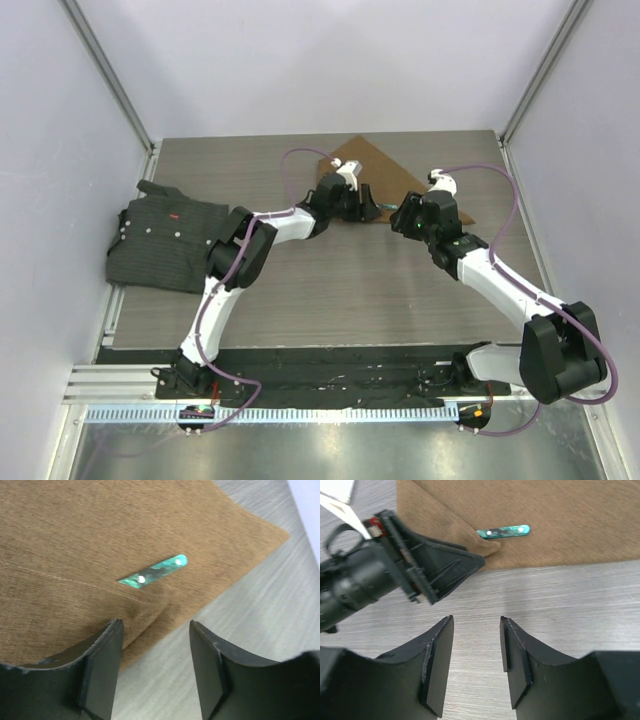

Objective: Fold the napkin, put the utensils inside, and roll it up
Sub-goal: Fold the napkin

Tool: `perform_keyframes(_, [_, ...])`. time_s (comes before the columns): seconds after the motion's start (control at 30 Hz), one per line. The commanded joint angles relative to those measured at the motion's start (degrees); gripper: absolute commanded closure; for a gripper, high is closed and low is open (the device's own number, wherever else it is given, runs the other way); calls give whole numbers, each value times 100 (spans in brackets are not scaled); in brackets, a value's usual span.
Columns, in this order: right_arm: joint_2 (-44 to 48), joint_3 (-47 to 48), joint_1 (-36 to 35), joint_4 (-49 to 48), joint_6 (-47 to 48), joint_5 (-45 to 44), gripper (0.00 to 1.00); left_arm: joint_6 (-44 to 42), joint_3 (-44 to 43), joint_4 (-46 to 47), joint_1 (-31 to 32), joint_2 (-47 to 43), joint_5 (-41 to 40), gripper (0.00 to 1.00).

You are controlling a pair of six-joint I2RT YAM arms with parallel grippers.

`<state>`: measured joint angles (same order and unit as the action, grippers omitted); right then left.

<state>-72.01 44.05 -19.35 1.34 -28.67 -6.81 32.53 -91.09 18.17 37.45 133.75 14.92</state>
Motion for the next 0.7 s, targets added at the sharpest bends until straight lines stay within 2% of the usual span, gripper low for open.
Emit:
perform_keyframes(0.0, [362,314,124,102,-78,-330,49,-54,126,81,34,-876,126,34])
perform_keyframes(0.17, [521,402,546,156,-174,-391,45,-55,460,-260,-36,-1658,-6,27])
perform_keyframes(0.3, [504,385,1047,235,-324,-295,41,51,784,-1314,-317,-2589,-646,25])
perform_keyframes(0.43, [398,253,1837,235,-543,3,41,-71,944,-2772,-826,-3800,-1271,19])
perform_keyframes(0.47, [337,236,2222,226,-613,169,41,-107,935,-3306,-1132,-3943,-1316,18])
perform_keyframes(0.57, [91,174,2681,182,-772,521,41,-81,1005,-4265,-1826,-4418,-1167,16])
perform_keyframes(0.67, [-155,25,3182,-63,-1000,880,43,-194,1295,-4620,-2398,-4839,-842,16])
